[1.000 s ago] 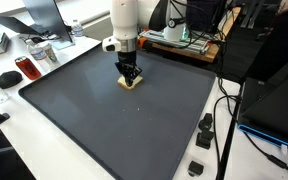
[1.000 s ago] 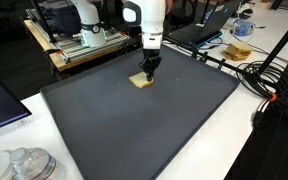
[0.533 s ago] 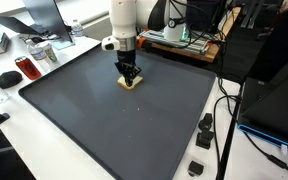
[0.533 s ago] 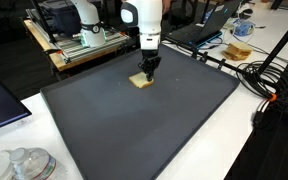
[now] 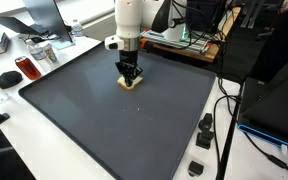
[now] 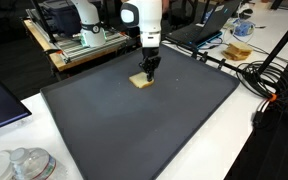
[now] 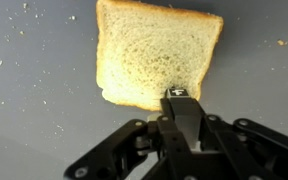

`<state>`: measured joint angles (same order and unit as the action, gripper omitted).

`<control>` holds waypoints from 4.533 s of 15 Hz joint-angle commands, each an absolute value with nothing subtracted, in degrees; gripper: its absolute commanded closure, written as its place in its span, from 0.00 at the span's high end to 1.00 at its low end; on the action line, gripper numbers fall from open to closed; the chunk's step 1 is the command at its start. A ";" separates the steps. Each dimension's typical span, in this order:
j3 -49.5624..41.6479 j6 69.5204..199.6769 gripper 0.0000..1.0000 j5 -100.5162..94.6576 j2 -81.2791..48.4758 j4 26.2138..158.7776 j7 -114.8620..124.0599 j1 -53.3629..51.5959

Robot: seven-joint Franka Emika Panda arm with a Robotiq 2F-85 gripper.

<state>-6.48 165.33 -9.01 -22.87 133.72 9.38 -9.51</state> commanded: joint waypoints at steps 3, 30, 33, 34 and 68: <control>-2.57 168.85 0.06 -8.05 -27.85 134.38 2.14 -5.26; 2.88 158.88 0.06 -10.16 -19.32 135.38 -14.58 0.19; 2.95 158.33 0.06 -9.06 -18.14 135.93 -14.18 0.06; 3.44 157.85 0.06 -8.39 -17.70 136.06 -14.67 0.39; 1.27 115.72 0.06 -36.89 -29.58 108.51 33.27 -20.19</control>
